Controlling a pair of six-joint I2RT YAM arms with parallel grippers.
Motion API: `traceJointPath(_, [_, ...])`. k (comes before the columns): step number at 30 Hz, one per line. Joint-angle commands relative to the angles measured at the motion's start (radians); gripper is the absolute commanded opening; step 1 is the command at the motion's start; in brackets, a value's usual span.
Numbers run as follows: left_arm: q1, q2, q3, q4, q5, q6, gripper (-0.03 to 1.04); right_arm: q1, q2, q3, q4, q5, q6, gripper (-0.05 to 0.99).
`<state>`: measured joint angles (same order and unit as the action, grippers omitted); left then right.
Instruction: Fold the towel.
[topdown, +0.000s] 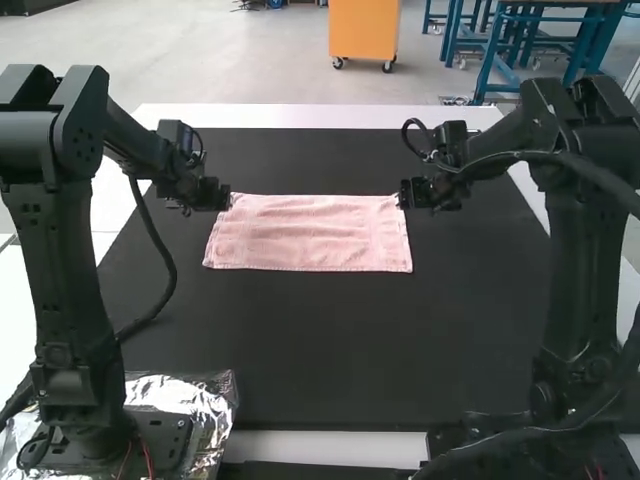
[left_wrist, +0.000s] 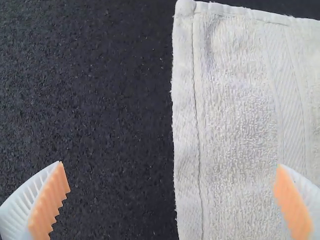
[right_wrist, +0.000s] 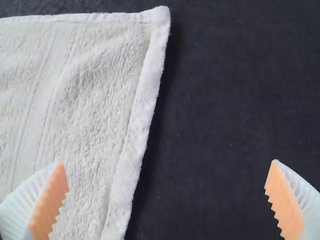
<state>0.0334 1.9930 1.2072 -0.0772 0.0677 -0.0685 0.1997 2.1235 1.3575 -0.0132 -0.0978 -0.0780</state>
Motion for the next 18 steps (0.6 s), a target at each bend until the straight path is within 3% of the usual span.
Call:
traceJointPath(1, [0.002,0.018,0.054,0.013,-0.022,0.006,0.96,0.030,0.023,0.057,0.002,0.009,0.004,0.91])
traceJointPath(8, [0.000,0.087,0.101,0.047,-0.049,0.026,0.96,0.046,0.073,0.101,-0.005,0.007,0.001,0.91])
traceJointPath(18, [-0.036,0.173,0.167,0.051,-0.077,0.027,0.96,0.038,0.121,0.124,-0.010,0.009,-0.006,0.91])
